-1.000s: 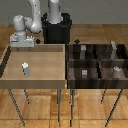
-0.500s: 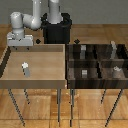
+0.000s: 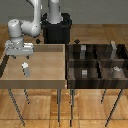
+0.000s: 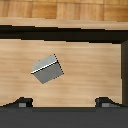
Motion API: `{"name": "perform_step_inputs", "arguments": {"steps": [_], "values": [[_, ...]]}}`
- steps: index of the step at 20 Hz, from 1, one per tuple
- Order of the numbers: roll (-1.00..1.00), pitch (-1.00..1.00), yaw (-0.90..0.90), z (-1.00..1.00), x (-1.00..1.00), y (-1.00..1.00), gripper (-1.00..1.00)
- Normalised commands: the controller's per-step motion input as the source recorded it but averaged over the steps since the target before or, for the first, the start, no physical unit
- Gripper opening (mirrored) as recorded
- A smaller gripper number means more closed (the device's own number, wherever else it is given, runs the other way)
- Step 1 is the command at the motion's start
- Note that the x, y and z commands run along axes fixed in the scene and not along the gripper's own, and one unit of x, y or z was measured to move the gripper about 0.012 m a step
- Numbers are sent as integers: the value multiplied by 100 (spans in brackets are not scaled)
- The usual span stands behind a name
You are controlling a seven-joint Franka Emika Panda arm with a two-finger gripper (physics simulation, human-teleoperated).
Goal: Place the milk carton into the appropriate compartment.
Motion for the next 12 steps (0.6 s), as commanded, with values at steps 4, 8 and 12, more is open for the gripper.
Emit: {"name": "perform_step_inputs", "arguments": {"steps": [4, 8, 12], "values": [[0, 0, 0, 0, 0, 0, 100], [0, 0, 11, 0, 0, 0, 100], [0, 0, 15, 0, 0, 0, 100]]}}
